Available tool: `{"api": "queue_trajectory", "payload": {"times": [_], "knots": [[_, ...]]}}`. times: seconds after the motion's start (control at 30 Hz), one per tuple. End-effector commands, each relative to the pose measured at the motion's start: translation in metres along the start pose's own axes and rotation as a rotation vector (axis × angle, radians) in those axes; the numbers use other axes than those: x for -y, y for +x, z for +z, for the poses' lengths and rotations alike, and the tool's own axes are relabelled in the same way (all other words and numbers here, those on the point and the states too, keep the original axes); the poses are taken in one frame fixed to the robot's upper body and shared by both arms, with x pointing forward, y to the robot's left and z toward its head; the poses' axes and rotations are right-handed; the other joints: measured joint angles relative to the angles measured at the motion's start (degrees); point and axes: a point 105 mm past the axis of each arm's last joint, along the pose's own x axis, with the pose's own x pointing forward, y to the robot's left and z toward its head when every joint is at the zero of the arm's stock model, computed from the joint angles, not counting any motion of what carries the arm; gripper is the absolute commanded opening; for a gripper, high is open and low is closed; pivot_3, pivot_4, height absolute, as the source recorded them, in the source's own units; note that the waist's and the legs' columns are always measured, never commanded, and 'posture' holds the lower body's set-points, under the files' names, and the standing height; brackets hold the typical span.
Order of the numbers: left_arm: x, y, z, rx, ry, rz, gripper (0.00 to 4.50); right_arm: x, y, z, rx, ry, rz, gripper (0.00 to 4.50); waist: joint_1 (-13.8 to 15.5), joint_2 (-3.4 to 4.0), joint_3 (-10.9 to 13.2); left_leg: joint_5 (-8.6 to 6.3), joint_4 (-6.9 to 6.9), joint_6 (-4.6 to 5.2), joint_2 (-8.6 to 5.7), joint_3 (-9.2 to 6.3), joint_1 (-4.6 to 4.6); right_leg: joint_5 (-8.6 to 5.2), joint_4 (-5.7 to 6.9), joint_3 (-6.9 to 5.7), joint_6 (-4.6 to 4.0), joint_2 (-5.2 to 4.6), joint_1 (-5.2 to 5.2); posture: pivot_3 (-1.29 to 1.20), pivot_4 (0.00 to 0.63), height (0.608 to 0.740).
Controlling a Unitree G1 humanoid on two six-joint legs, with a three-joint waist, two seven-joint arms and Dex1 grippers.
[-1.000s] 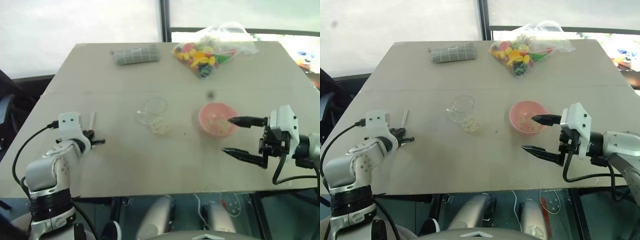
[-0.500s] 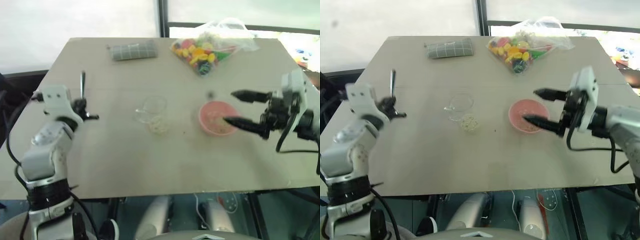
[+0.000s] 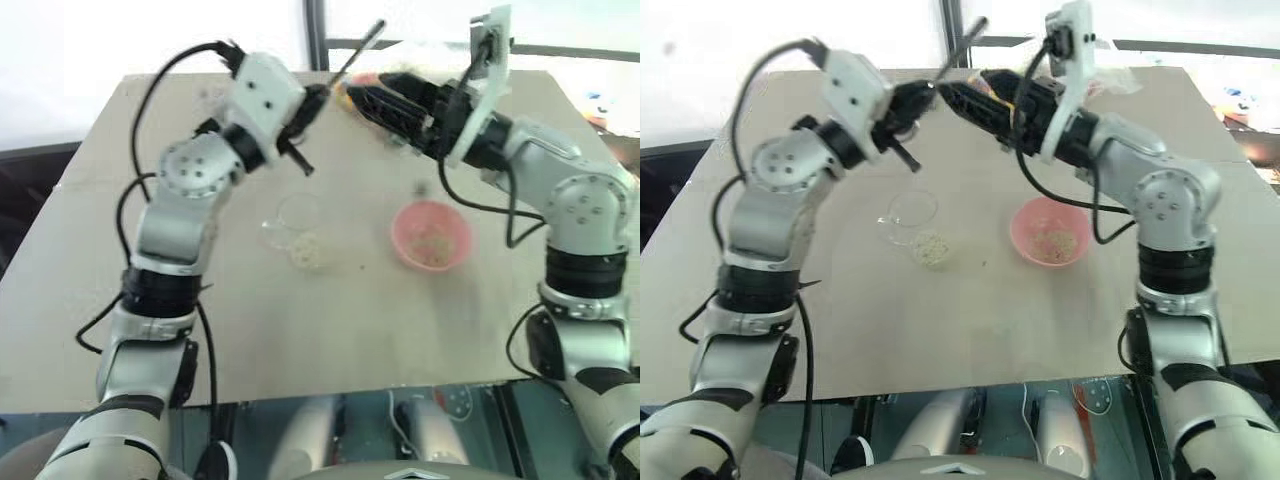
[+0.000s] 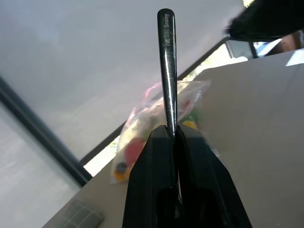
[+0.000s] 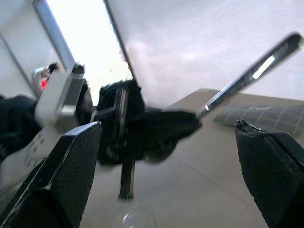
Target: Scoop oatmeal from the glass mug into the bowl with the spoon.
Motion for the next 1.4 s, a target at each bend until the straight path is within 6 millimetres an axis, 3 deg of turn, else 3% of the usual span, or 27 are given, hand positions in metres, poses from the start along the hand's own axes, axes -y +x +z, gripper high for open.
{"api": "queue_trajectory", "payload": {"times": [0.03,0.17,0.7,0.97,1.07,1.2,1.3,1.4], "knots": [[-0.001,0.002,0.011,0.046,0.083,-0.036,0.02,0.005,0.004,0.031,0.145,0.022,-0.043,4.5,-0.68,0.01,0.01,0.0,0.0,0.0,0.01,0.0,0.0,0.0,0.05,0.0,0.0,0.0,-0.04,0.0,0.15,0.718],[-0.001,0.003,0.011,0.063,0.091,-0.034,0.02,0.018,0.009,0.036,0.184,0.092,-0.103,4.5,-1.2,0.07,0.04,0.06,-0.03,-0.08,0.09,0.07,0.01,0.0,0.26,0.07,0.0,0.09,-0.22,0.0,0.15,0.718],[0.008,0.008,0.016,0.087,0.112,-0.014,0.02,0.051,-0.001,0.026,0.188,0.068,-0.244,4.5,-1.19,0.07,0.04,0.09,0.09,-0.11,0.06,0.34,0.01,0.0,0.84,0.37,0.0,0.12,-0.5,0.0,0.15,0.718],[0.008,0.008,0.015,0.093,0.104,-0.025,0.02,0.041,0.004,0.012,0.153,0.132,-0.184,4.5,-1.8,0.07,0.04,0.1,0.12,-0.12,0.06,0.47,0.0,0.0,1.04,0.52,0.0,0.14,-0.63,0.0,0.15,0.718],[0.01,0.007,0.012,0.083,0.094,-0.039,0.0,0.038,0.004,0.017,0.167,0.14,-0.162,3.64,-1.93,0.07,0.04,0.1,0.12,-0.12,0.06,0.47,0.0,0.0,1.04,0.52,0.0,0.14,-0.63,0.0,0.15,0.718],[0.01,0.006,0.007,0.069,0.096,-0.041,0.0,0.036,0.001,0.02,0.168,0.158,-0.142,1.53,-1.94,0.07,0.04,0.1,0.12,-0.12,0.06,0.47,0.01,0.0,1.04,0.52,0.0,0.15,-0.64,0.0,0.15,0.718],[0.01,0.007,0.006,0.066,0.094,-0.042,0.0,0.036,-0.003,0.022,0.166,0.165,-0.139,0.19,-1.94,0.08,0.04,0.1,0.12,-0.12,0.06,0.47,0.0,0.0,1.04,0.52,0.0,0.15,-0.64,0.0,0.15,0.718],[0.008,0.006,0.004,0.061,0.085,-0.043,0.0,0.035,-0.005,0.02,0.142,0.173,-0.122,0.02,-2.01,0.07,0.04,0.1,0.12,-0.12,0.07,0.48,0.0,0.0,1.05,0.54,0.0,0.12,-0.65,0.0,0.15,0.718]]}}
